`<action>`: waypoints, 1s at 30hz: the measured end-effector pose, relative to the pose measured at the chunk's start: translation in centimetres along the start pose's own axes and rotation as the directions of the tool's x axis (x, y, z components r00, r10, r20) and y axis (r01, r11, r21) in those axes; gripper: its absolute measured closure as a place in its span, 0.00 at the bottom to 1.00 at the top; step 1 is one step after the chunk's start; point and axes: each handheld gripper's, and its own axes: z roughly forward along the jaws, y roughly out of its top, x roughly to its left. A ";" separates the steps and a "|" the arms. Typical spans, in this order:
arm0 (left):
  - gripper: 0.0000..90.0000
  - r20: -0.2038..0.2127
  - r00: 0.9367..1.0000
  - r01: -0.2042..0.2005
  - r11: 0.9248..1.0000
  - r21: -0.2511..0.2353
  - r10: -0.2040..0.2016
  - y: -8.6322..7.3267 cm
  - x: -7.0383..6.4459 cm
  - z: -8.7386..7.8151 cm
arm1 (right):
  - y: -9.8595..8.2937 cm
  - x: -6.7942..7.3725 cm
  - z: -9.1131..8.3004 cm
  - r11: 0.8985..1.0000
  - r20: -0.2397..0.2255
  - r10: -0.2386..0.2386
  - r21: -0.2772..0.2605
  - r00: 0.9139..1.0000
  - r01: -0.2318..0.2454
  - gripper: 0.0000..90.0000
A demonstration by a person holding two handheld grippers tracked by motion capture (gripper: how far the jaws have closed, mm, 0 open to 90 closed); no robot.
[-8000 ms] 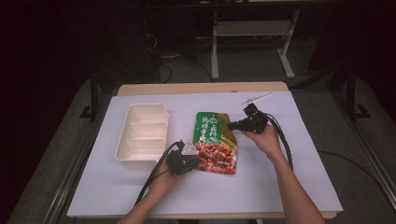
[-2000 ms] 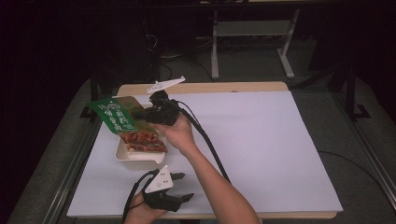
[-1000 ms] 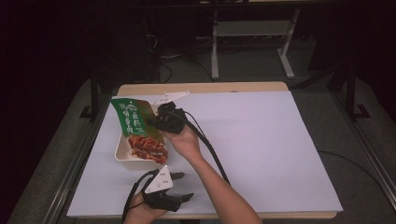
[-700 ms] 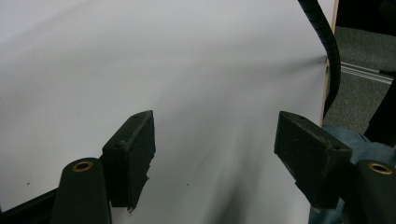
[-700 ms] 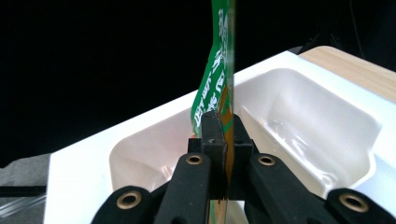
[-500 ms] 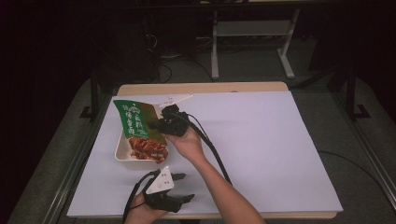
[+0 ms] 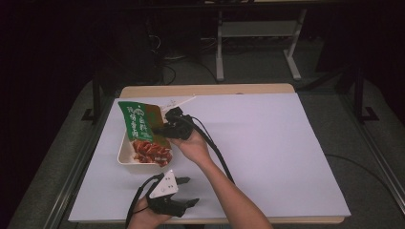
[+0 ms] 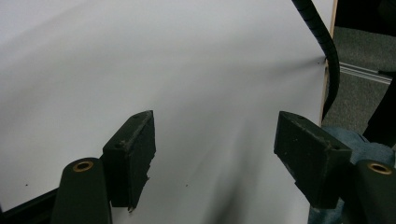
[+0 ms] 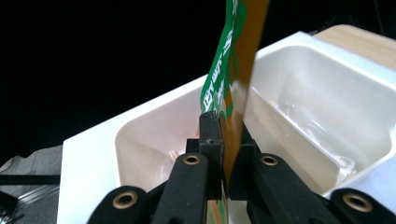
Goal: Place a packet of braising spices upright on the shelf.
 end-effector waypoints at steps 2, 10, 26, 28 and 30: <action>0.32 0.000 1.000 -0.001 1.000 0.002 0.001 0.0 0.0 0.0 | -0.1 -0.2 0.0 1.000 -0.003 0.004 0.001 1.000 -0.004 0.98; 0.32 -0.001 1.000 -0.001 1.000 0.001 0.001 0.0 -0.1 0.1 | -0.9 -0.4 -0.2 0.998 -0.039 0.013 -0.053 0.999 -0.015 0.99; 0.32 0.000 1.000 0.002 1.000 0.000 -0.002 0.0 0.0 0.0 | -1.9 -0.9 0.0 0.983 -0.117 0.053 -0.168 0.992 -0.072 0.99; 0.32 0.000 1.000 0.000 1.000 0.000 0.000 0.1 0.0 0.1 | -2.0 -1.0 0.2 0.987 -0.108 0.049 -0.150 0.993 -0.065 0.99; 0.32 -0.001 1.000 0.001 1.000 0.001 -0.001 0.1 0.0 0.0 | -1.9 -1.0 0.2 0.988 -0.107 0.042 -0.141 0.993 -0.057 0.99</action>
